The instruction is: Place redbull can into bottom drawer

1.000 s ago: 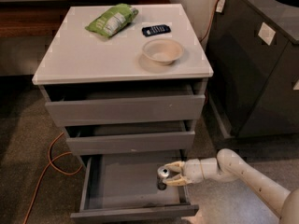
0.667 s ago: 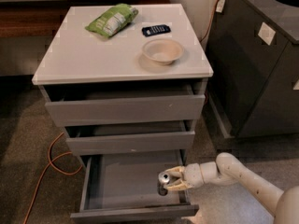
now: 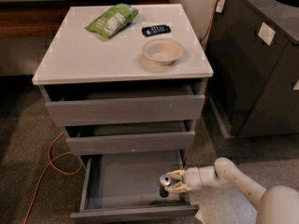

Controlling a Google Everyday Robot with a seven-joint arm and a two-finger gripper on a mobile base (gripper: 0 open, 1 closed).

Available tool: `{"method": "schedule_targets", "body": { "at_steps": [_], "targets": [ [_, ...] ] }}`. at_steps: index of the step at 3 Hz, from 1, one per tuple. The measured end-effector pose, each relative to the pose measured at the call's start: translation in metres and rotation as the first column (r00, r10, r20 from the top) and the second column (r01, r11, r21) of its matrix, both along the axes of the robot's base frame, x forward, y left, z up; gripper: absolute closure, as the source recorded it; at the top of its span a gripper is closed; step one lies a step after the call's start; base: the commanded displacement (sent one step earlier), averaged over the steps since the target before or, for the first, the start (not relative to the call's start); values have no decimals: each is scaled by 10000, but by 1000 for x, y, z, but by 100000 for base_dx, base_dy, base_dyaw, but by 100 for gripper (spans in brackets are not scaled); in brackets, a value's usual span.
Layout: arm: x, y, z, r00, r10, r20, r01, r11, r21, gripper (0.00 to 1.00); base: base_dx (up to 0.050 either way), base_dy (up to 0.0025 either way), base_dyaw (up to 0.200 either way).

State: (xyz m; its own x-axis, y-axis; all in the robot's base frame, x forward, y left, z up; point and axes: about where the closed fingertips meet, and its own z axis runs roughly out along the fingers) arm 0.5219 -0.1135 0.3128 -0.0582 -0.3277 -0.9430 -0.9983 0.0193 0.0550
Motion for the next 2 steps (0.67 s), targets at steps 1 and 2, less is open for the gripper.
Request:
{"method": "schedule_targets", "body": {
  "at_steps": [1, 2],
  "targets": [
    [13, -3, -23, 9998, -180, -33, 180, 9998, 62, 100, 0, 0, 0],
    [26, 1, -52, 9996, -258, -100, 259, 9996, 91, 79, 0, 0, 0]
  ]
}}
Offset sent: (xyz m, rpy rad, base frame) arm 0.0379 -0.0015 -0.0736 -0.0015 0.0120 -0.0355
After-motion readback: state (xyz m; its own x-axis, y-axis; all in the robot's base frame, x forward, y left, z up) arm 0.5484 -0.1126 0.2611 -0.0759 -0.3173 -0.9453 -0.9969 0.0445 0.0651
